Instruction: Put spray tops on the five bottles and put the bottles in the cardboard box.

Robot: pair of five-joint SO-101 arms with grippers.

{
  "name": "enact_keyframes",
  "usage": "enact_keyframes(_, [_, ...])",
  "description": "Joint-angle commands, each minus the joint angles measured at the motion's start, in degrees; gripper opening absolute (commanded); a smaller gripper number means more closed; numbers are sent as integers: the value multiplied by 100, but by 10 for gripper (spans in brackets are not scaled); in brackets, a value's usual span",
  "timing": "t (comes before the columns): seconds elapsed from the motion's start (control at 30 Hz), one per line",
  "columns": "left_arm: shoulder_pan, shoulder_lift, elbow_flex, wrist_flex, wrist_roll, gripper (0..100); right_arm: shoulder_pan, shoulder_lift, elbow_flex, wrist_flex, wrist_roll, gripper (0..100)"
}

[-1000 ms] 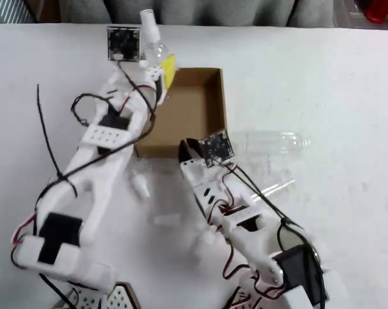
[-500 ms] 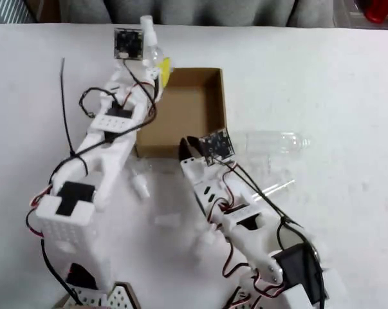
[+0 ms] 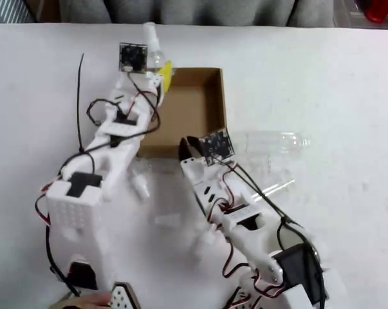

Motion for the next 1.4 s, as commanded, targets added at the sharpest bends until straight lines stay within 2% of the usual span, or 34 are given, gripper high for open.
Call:
enact_keyframes(0.0, [-22, -13, -431, -431, -62, 31, -4, -48, -264, -4, 26, 15])
enact_keyframes(0.67, [-75, 567, -747, -431, -70, 37, -163, -40, -264, 4, 44, 15])
enact_keyframes(0.93, [-75, 558, -510, -431, -70, 161, -171, -40, -264, 4, 70, 15])
enact_keyframes(1.3, [-110, 549, -501, -448, -70, 172, -163, -75, -264, 4, 70, 15])
enact_keyframes(1.37, [-110, 541, -475, -440, -70, 203, -163, -84, -264, 4, 70, 15])
